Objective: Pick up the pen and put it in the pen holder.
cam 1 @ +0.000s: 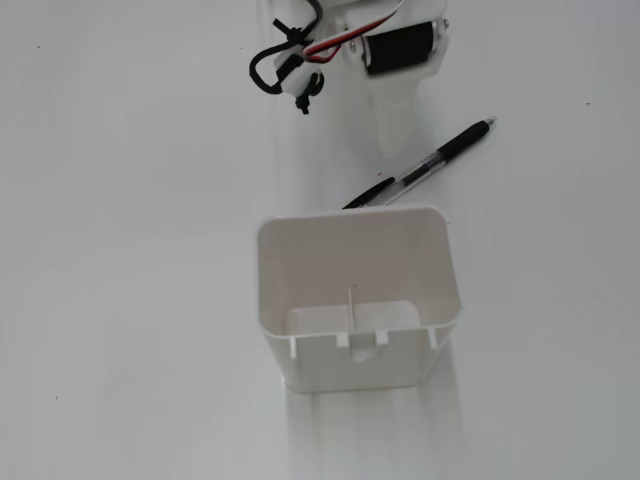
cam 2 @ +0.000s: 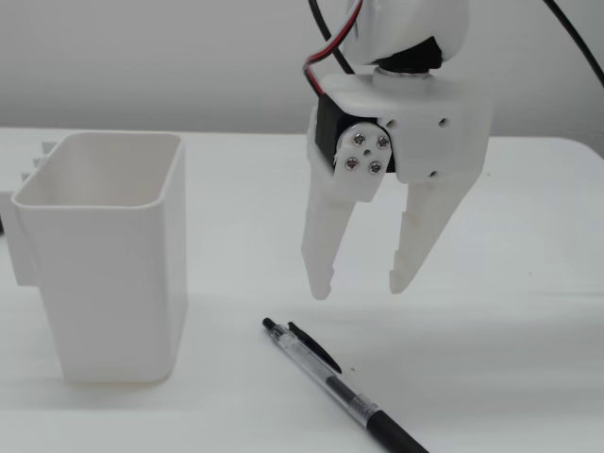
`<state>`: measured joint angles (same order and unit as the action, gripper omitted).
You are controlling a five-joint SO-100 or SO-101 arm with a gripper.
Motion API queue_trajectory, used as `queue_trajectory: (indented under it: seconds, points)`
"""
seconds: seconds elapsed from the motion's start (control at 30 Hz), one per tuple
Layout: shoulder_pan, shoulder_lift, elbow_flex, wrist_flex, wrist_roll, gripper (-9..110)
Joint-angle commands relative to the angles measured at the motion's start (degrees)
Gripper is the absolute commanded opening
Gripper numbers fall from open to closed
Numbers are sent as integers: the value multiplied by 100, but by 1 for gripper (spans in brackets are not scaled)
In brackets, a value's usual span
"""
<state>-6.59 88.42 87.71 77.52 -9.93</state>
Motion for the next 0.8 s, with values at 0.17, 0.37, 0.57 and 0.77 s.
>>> queue_trajectory:
  seconds: [0.17,0.37,0.57,0.77]
  points:
    - [-563,-694,-281,-360,44,17]
    - [-782,-1037,-598,-369,35,17]
    - [-729,-1248,-677,-457,18,17]
    - [-729,-1854,-677,-853,18,17]
